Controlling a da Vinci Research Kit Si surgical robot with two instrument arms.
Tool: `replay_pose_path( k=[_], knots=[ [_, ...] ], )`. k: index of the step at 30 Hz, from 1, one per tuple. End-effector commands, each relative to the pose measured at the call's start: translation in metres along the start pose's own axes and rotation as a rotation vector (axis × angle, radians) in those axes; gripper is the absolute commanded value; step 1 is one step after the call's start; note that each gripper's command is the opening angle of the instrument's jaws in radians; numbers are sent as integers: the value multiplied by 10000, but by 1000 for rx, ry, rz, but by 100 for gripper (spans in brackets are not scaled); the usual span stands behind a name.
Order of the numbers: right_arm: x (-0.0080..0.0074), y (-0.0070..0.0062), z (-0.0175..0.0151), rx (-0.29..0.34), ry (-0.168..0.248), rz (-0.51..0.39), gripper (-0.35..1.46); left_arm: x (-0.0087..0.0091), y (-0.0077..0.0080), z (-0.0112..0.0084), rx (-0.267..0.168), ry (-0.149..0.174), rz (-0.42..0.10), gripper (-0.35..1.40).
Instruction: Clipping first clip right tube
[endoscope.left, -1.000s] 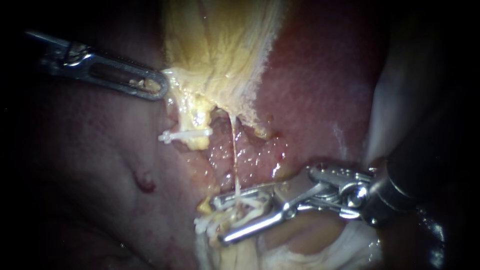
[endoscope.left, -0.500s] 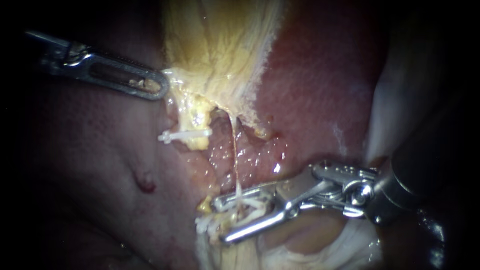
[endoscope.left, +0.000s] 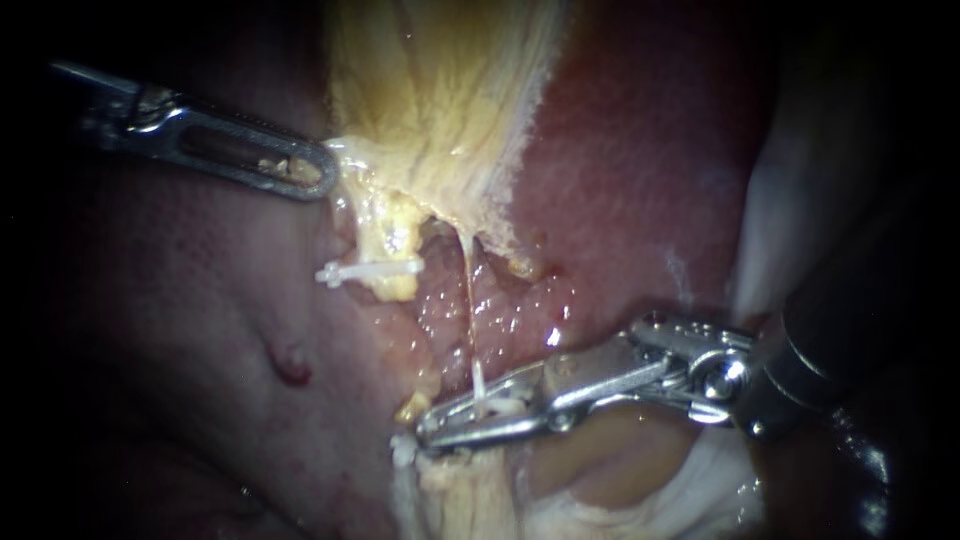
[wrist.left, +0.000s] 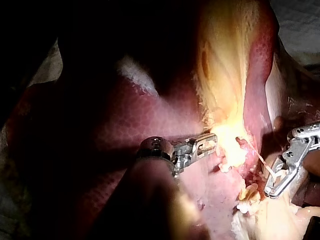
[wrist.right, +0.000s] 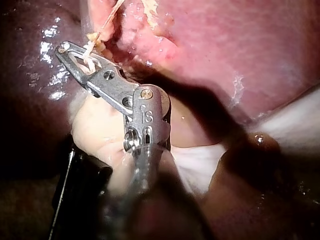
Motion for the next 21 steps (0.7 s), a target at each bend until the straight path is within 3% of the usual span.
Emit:
replay_pose_path(
  k=[1, 21],
  knots=[
    [0, 0, -1, 0, -2, -3, -35, 0, 0, 0, 0, 0, 0, -35],
    [0, 10, -7, -16, -20, -2, -35, 0, 0, 0, 0, 0, 0, -35]
  ],
)
